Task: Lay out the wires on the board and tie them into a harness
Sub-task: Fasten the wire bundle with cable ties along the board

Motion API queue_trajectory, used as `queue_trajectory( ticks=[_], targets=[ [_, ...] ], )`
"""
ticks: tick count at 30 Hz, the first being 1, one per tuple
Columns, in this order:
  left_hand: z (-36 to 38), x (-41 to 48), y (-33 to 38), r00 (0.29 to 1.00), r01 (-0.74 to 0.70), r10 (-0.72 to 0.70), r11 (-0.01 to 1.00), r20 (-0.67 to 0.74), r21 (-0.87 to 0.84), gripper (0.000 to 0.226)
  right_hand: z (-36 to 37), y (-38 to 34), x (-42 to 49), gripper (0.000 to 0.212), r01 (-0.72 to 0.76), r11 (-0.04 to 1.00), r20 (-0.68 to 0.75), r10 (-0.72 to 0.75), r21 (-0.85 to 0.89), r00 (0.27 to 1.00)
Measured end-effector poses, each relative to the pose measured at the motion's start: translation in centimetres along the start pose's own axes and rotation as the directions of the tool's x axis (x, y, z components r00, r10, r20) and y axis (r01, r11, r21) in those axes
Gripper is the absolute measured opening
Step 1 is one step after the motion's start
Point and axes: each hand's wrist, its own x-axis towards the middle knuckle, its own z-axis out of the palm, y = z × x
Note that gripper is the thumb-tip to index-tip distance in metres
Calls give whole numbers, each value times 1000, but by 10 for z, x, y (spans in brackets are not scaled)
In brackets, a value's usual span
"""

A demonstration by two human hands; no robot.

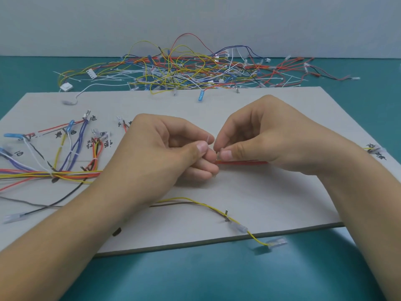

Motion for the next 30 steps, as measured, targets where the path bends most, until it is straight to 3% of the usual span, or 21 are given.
queue_trajectory(
  ticks=[9,18,30],
  targets=[
    [0,1,-1,998,70,-69,996,-13,50,8,-3,3,0,12,-1,1000,15,1,11,1000],
    [2,0,-7,999,35,-32,990,-22,134,14,-1,2,-1,10,48,998,-13,-47,42,999],
    [4,3,-8,998,33,-29,997,-55,70,9,-1,5,1,11,57,997,-34,-56,53,998]
  ],
)
